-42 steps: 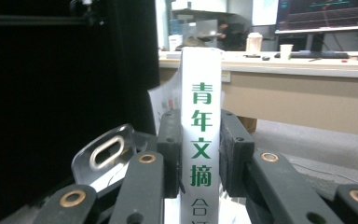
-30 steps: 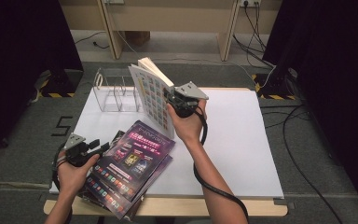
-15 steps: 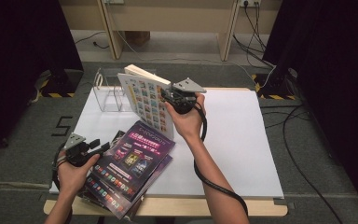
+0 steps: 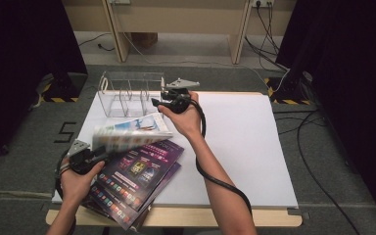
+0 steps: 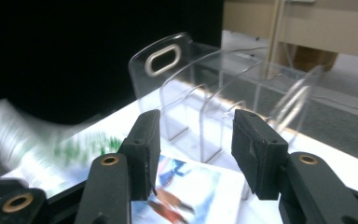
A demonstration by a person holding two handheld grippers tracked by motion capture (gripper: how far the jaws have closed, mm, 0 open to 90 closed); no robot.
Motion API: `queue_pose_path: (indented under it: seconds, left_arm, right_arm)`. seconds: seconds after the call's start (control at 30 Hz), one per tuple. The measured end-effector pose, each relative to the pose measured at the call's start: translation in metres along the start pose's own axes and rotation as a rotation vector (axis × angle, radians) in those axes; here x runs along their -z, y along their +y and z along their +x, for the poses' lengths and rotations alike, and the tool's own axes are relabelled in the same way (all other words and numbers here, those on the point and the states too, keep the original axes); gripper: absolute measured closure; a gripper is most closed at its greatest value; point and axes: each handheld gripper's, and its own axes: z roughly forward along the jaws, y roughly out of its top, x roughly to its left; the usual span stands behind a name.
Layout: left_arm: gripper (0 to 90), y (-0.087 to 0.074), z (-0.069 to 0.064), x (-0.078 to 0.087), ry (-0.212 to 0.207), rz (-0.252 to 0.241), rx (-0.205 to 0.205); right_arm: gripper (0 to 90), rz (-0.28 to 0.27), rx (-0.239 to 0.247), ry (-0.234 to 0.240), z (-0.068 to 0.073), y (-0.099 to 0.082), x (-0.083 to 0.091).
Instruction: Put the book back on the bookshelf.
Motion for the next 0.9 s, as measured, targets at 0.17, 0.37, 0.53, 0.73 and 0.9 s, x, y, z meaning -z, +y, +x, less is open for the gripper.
queue_pose_path:
  seconds: [0.17,0.37,0.53,0.73,0.9]
  left_arm:
    - [62.2,0.000,-0.007,0.000,-0.054,-0.062,0.008]
    - [55.0,-0.001,-0.023,0.009,-0.110,0.056,0.014]
    - [50.2,-0.018,-0.035,0.019,-0.138,0.091,-0.003]
    - [47.6,-0.048,-0.046,0.042,-0.158,0.115,-0.038]
    - [47.7,-0.056,-0.044,0.060,-0.114,0.091,-0.034]
  right_arm:
    - [53.1,0.082,0.073,0.049,0.015,-0.008,-0.007]
    - [53.1,0.166,0.145,0.129,0.033,-0.020,-0.015]
    - [52.4,0.276,0.243,0.194,0.051,-0.037,-0.023]
    - [51.2,0.355,0.311,0.234,0.065,-0.057,-0.020]
    - [50.4,0.384,0.347,0.246,0.071,-0.070,-0.013]
